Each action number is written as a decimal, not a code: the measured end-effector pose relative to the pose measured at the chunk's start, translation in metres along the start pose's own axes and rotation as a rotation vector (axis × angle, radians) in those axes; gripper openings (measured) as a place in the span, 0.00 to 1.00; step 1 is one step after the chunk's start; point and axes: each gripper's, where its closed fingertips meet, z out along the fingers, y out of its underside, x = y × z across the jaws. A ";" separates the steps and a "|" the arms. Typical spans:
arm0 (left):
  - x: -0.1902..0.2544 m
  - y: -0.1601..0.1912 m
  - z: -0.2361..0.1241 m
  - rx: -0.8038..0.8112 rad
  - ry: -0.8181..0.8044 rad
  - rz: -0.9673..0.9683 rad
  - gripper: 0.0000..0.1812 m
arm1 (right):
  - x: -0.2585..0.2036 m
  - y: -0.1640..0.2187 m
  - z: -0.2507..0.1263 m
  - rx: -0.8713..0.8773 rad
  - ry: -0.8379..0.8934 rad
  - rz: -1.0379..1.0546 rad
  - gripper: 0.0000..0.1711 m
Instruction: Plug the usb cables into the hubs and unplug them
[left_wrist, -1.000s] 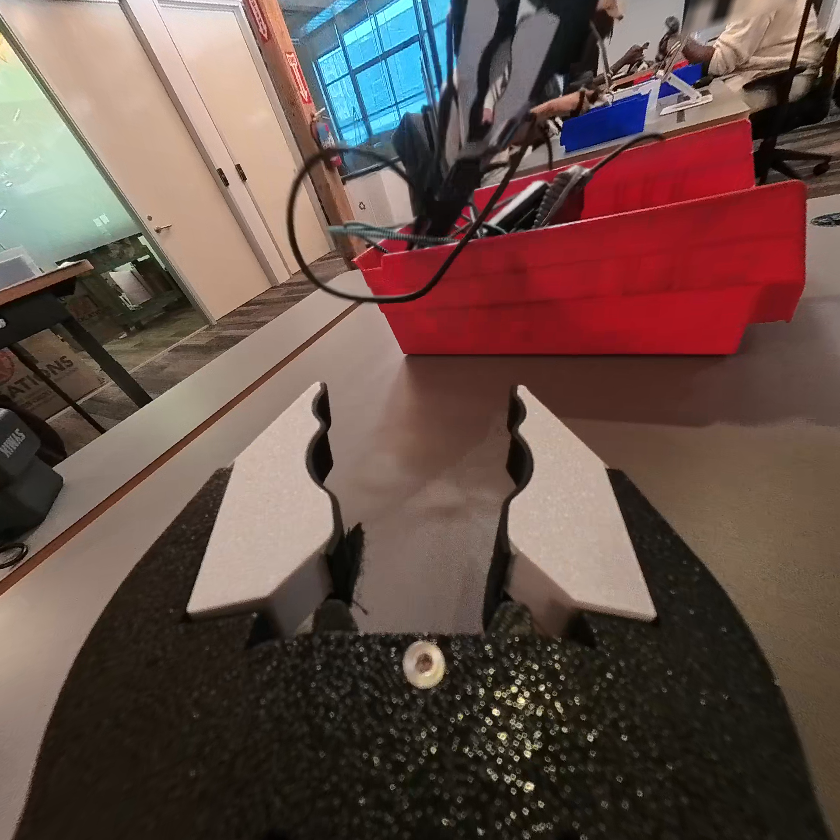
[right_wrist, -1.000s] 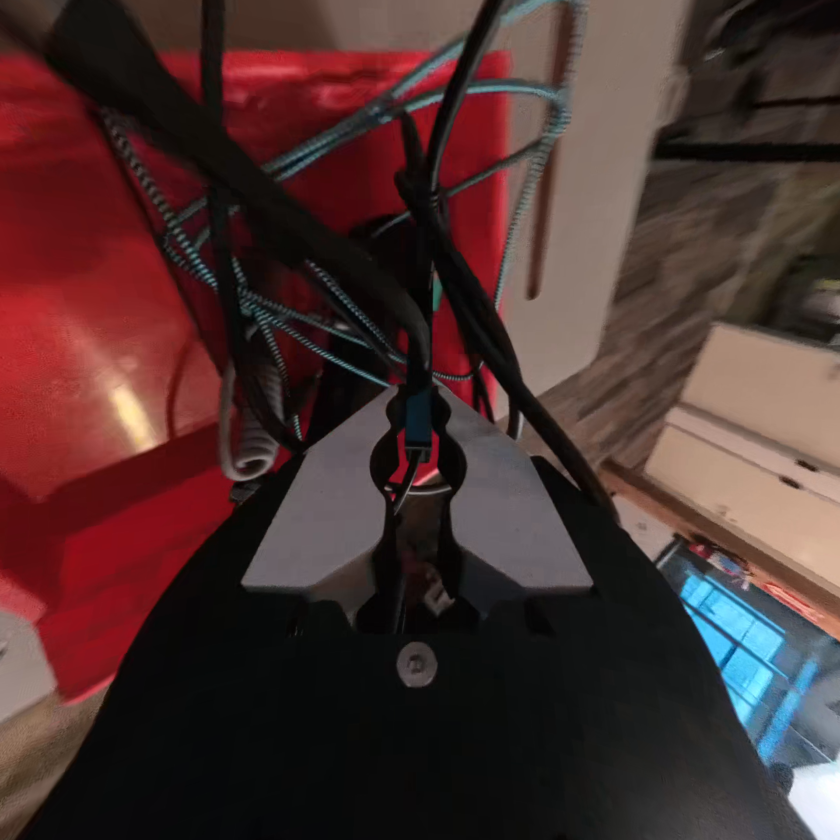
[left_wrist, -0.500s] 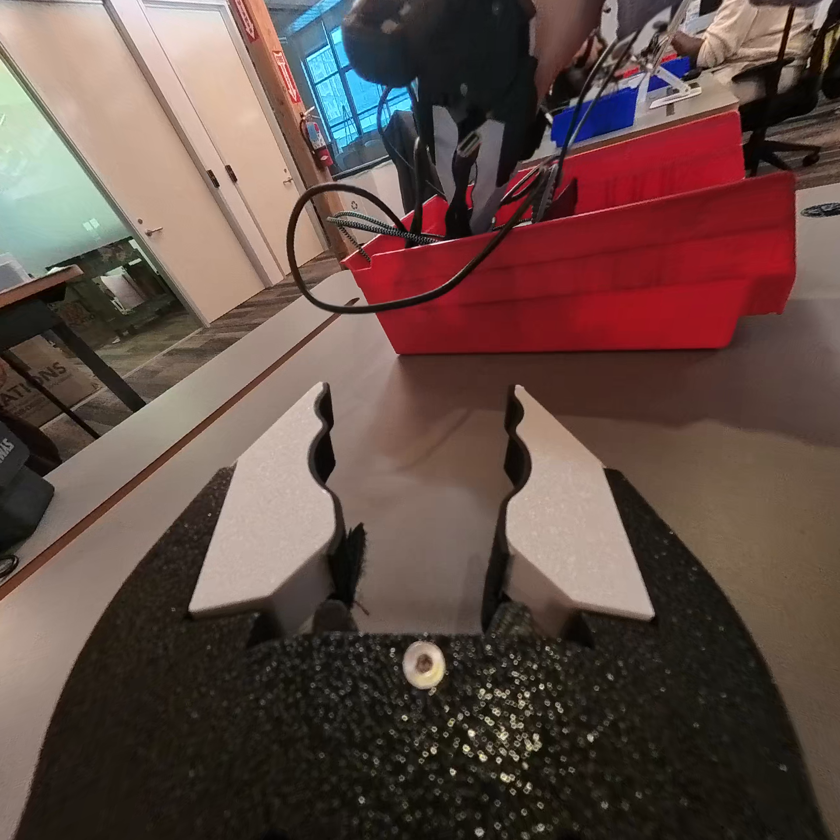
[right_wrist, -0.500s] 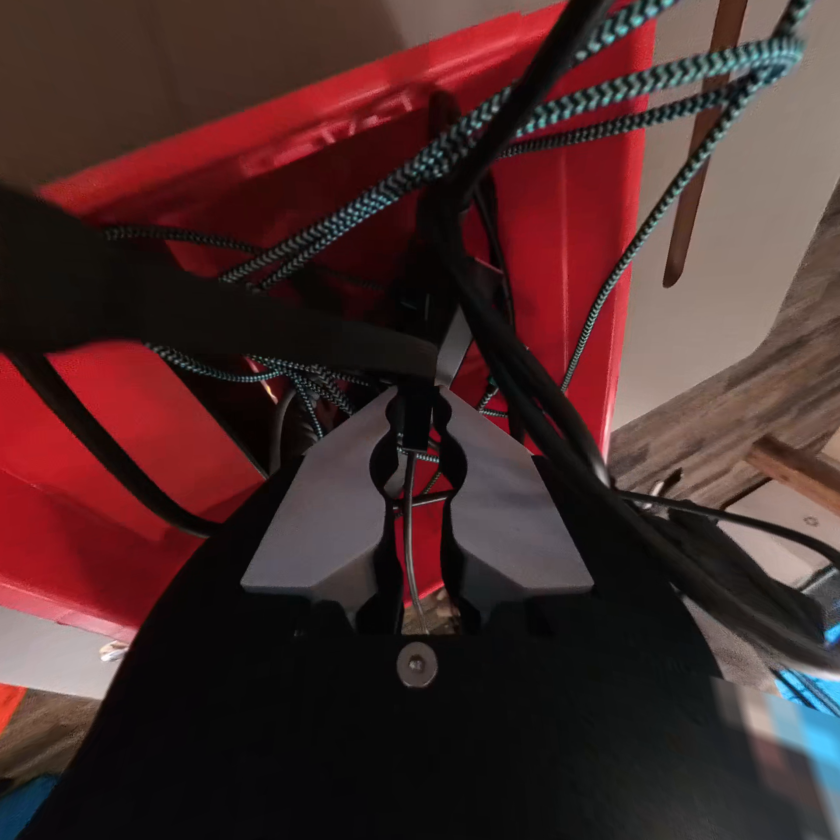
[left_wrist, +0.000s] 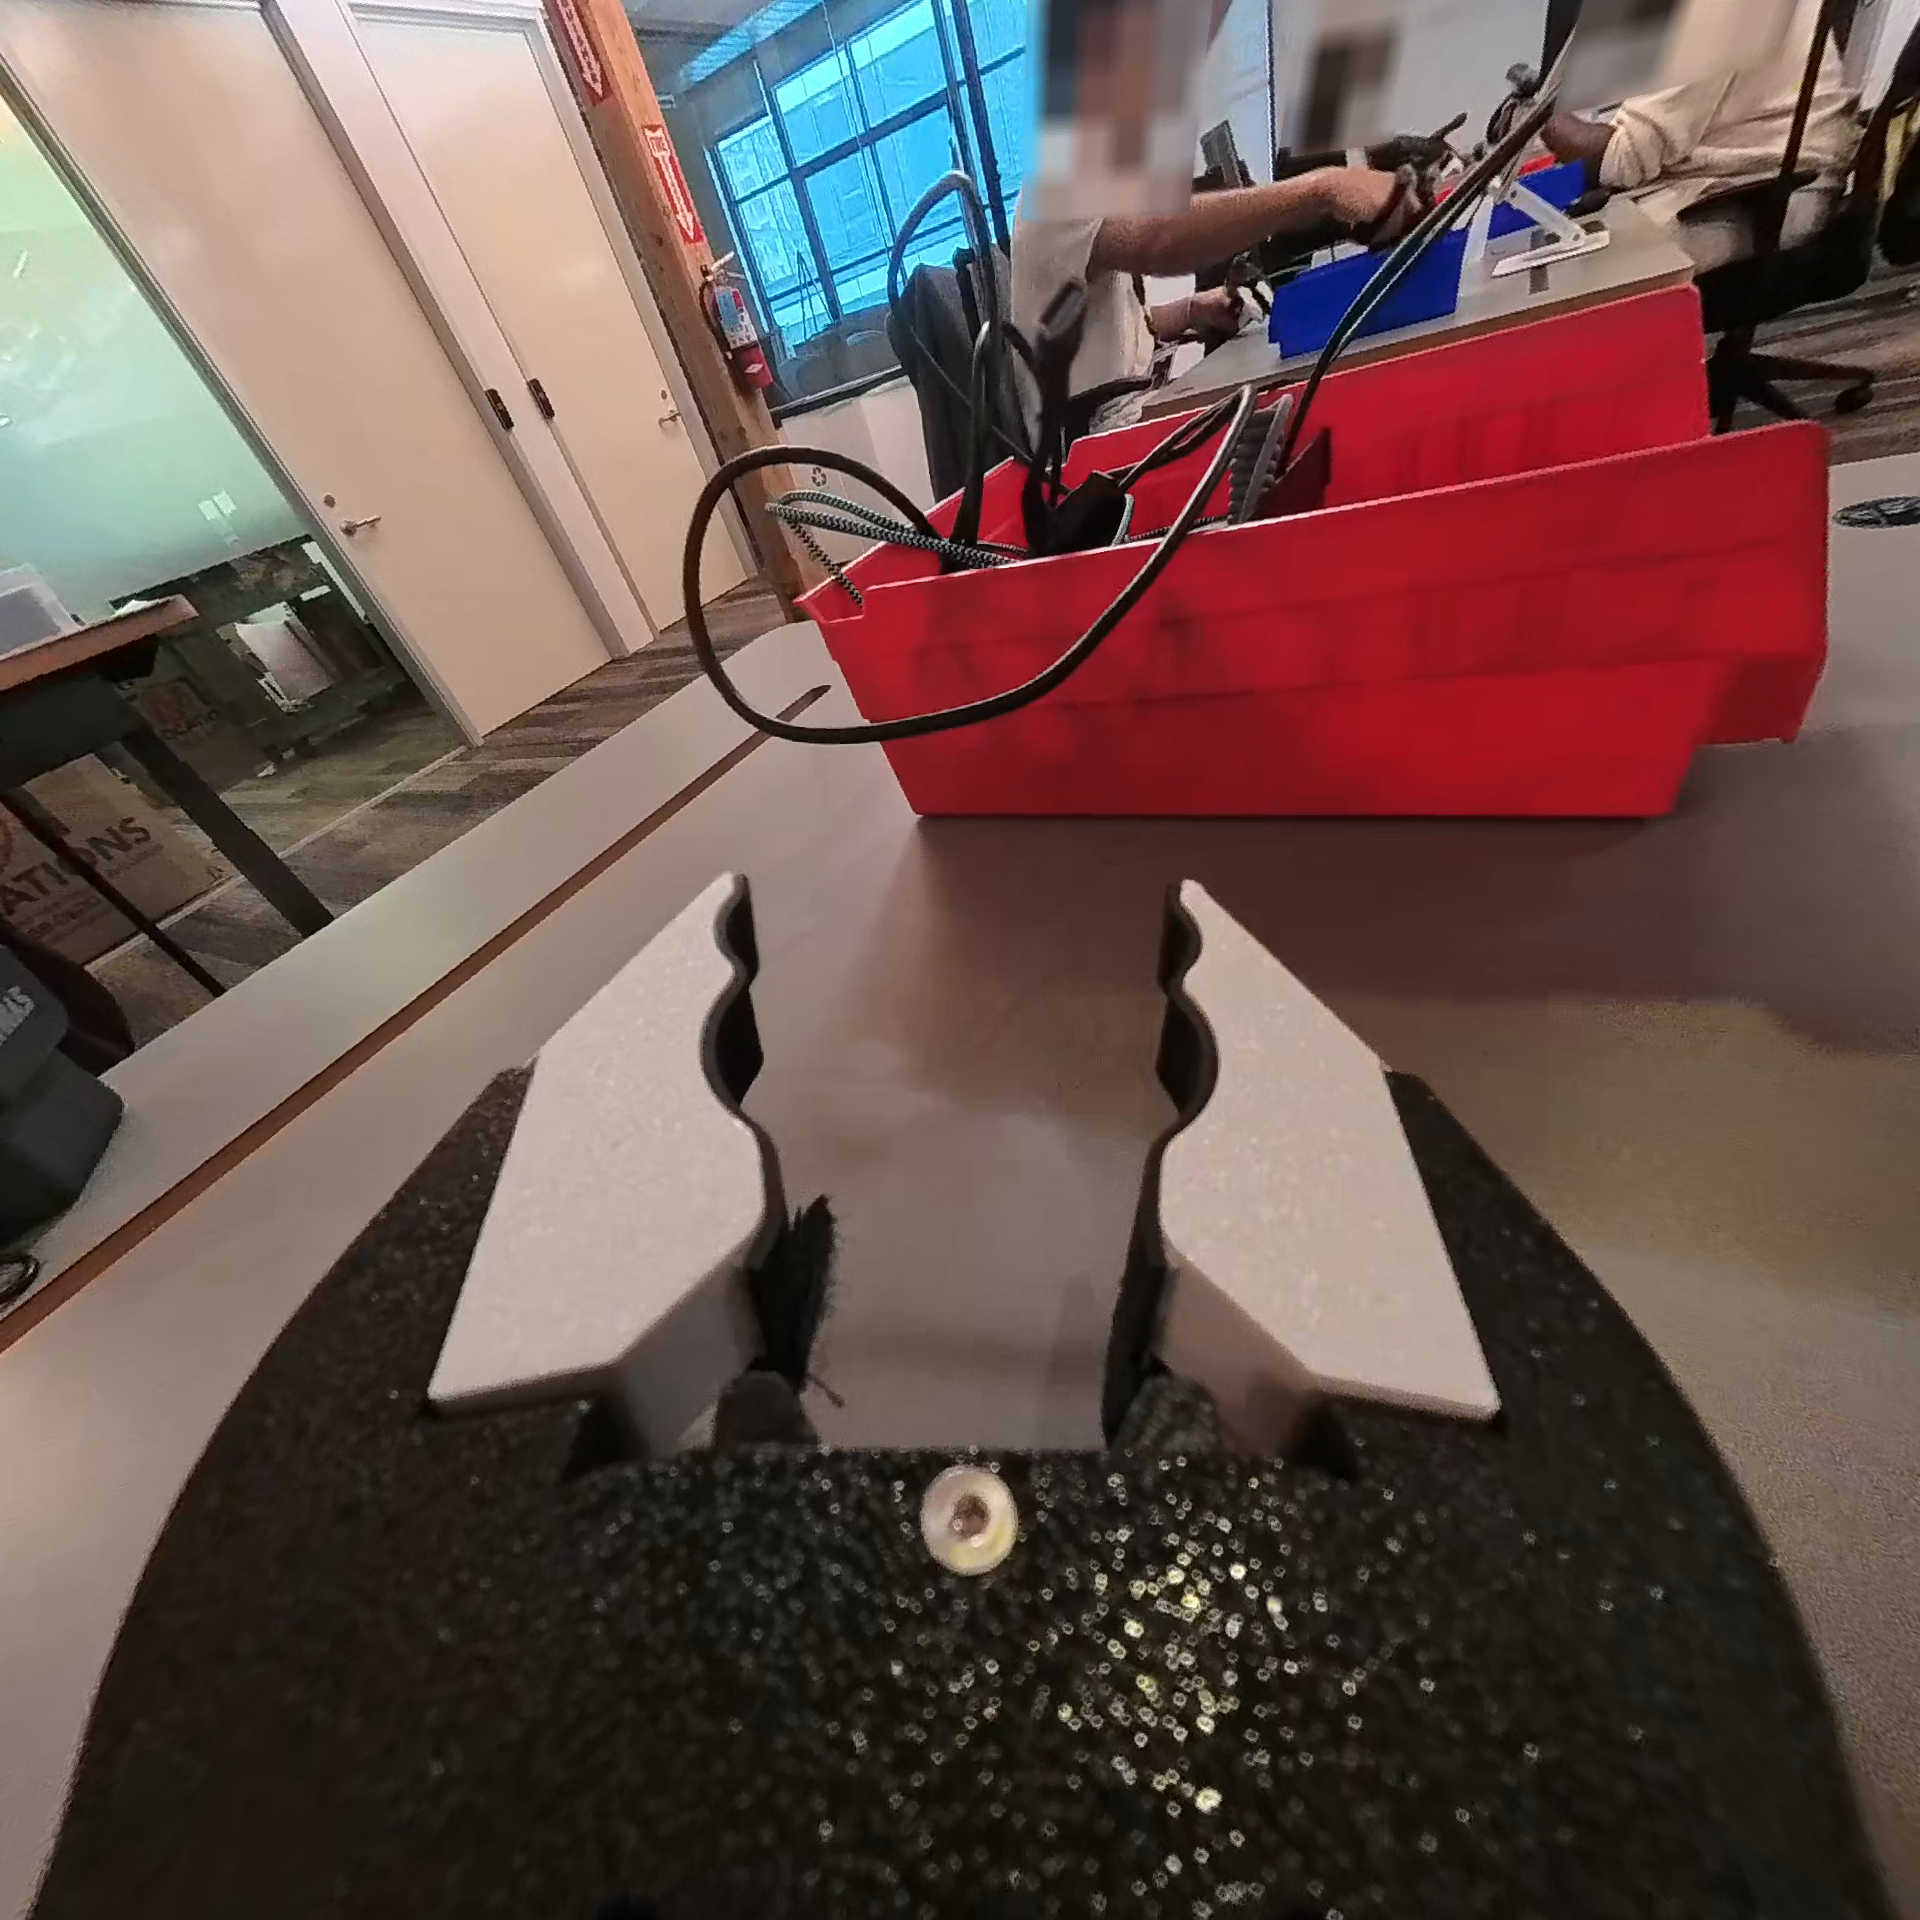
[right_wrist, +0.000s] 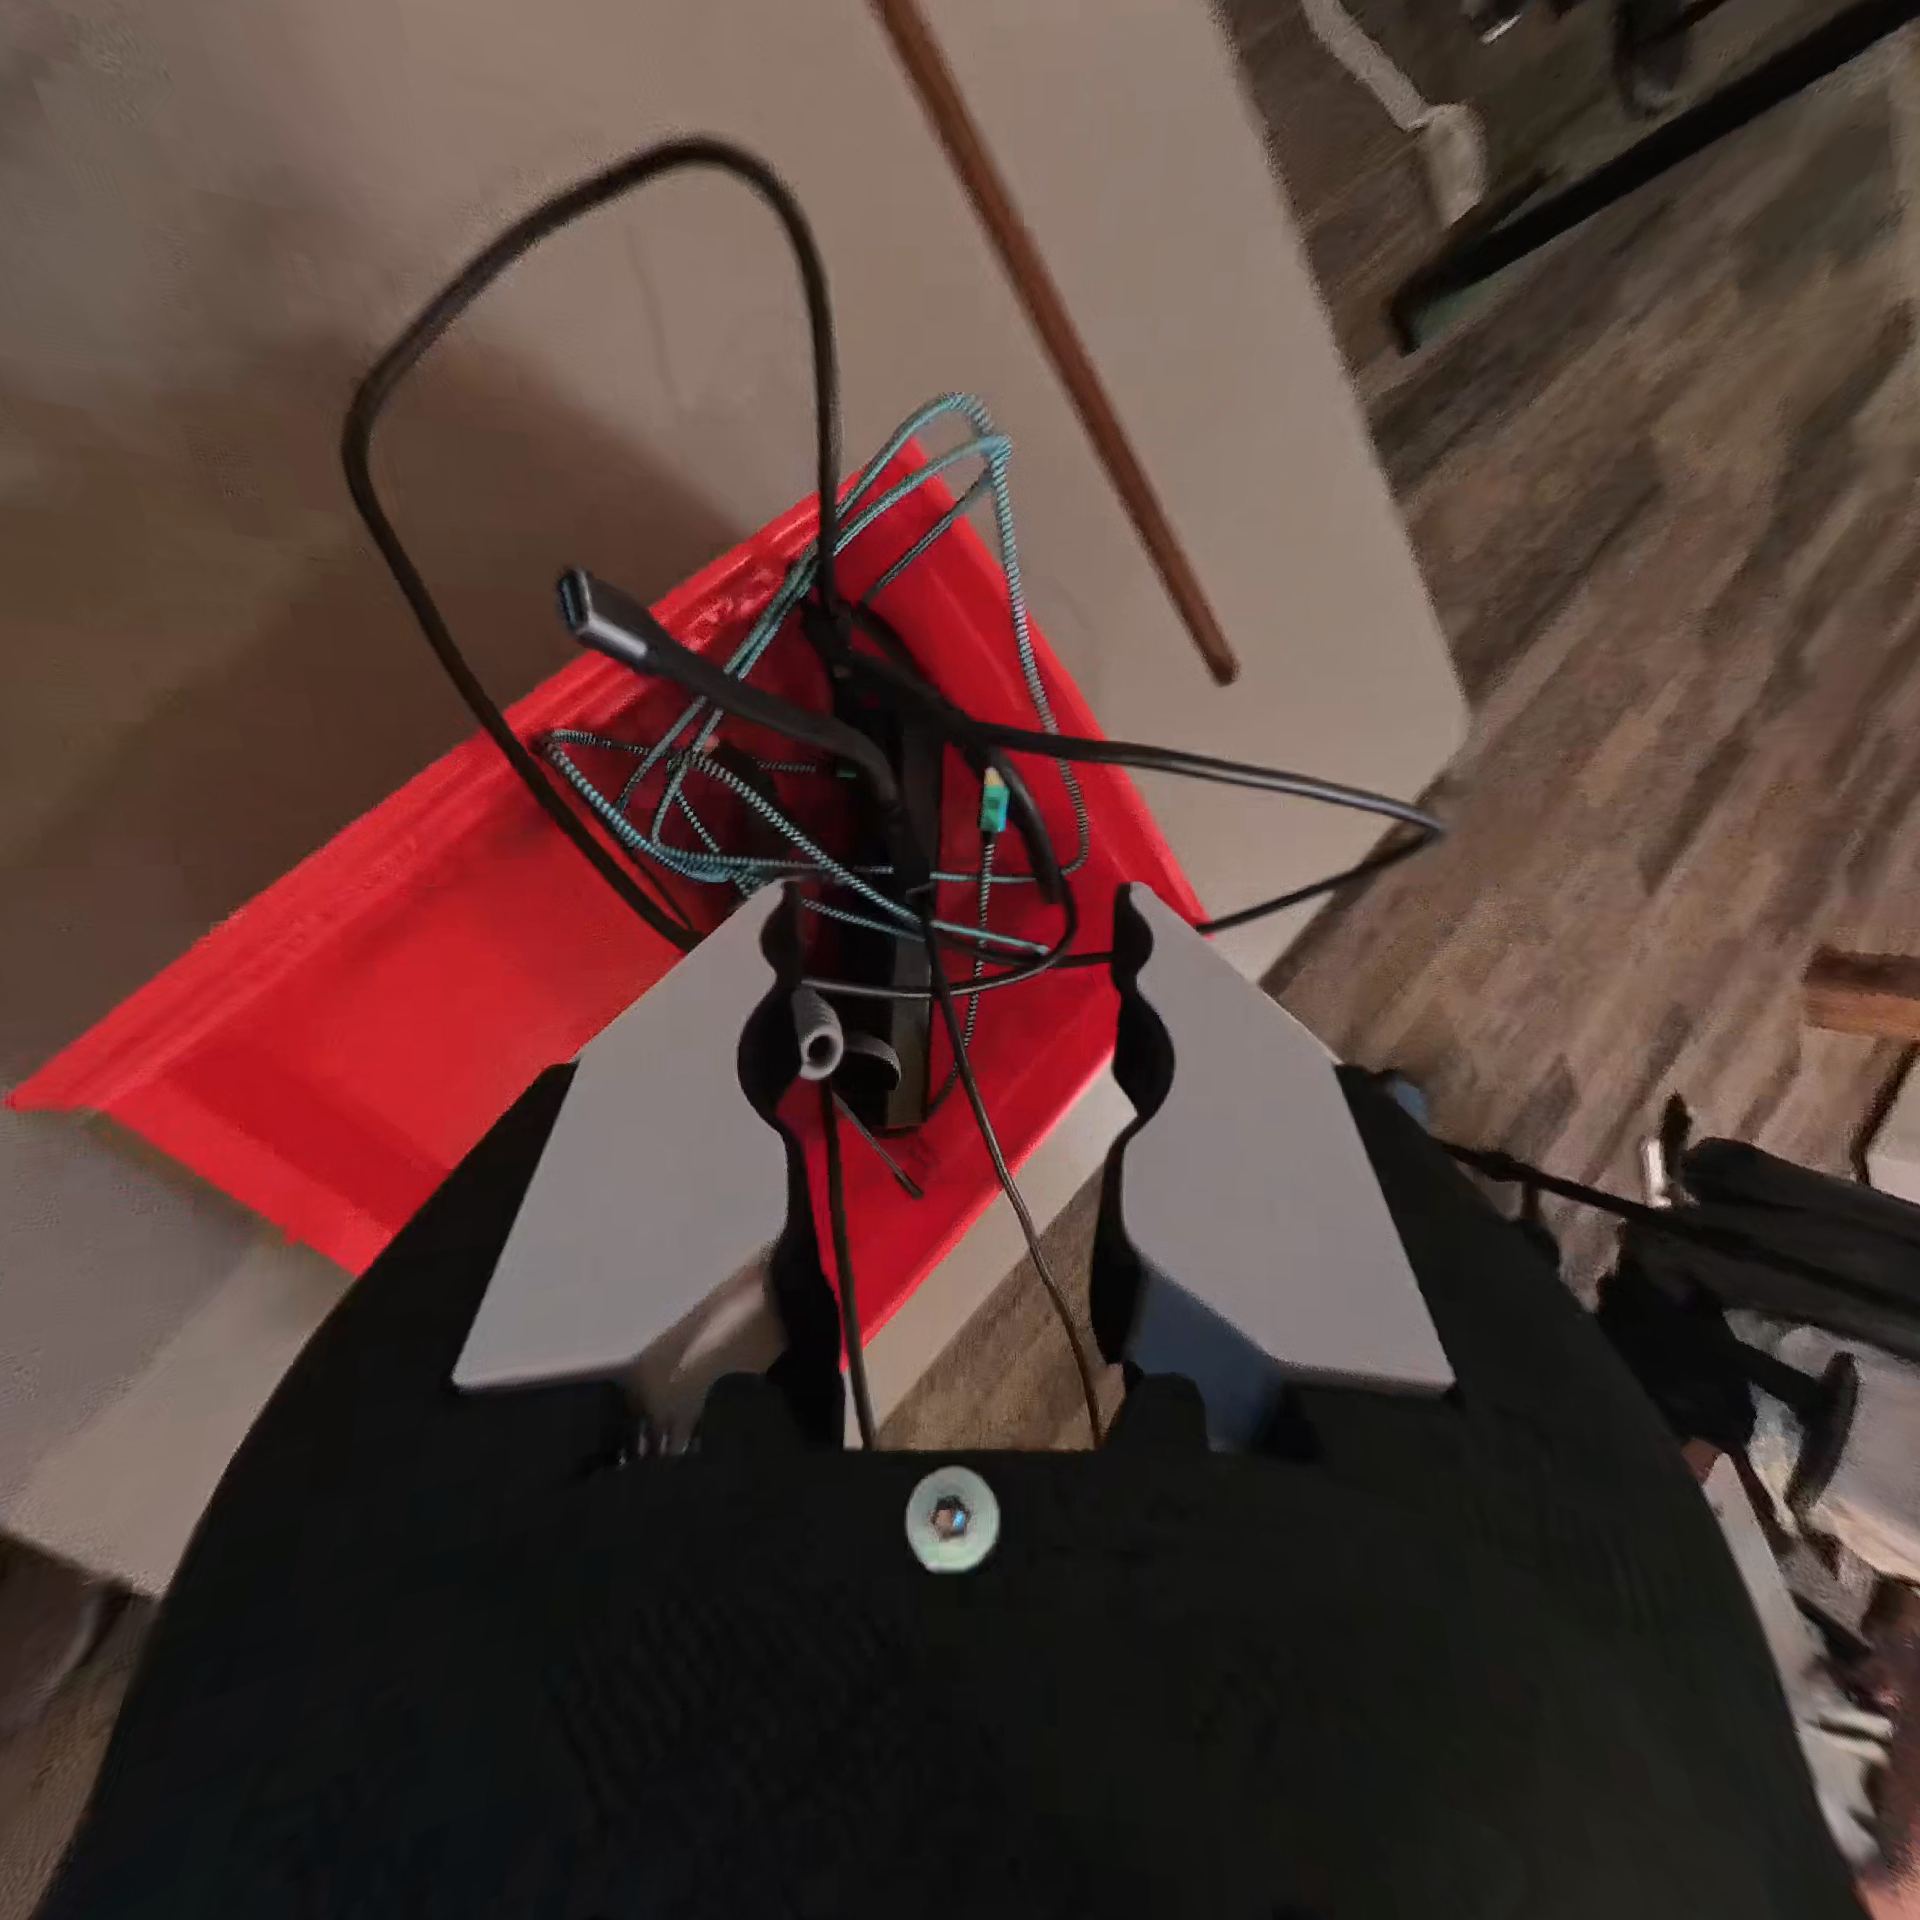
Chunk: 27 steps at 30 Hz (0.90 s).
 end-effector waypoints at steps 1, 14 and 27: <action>-0.001 -0.001 0.000 0.003 -0.004 -0.002 0.42 | 0.003 -0.002 -0.013 0.053 0.052 0.019 0.36; -0.037 -0.054 -0.040 0.056 -0.262 0.025 0.69 | -0.026 0.156 -0.131 0.690 0.864 0.709 0.49; -0.043 -0.082 -0.281 -0.141 -0.818 0.135 0.86 | -0.051 0.212 0.022 0.450 0.458 0.918 0.46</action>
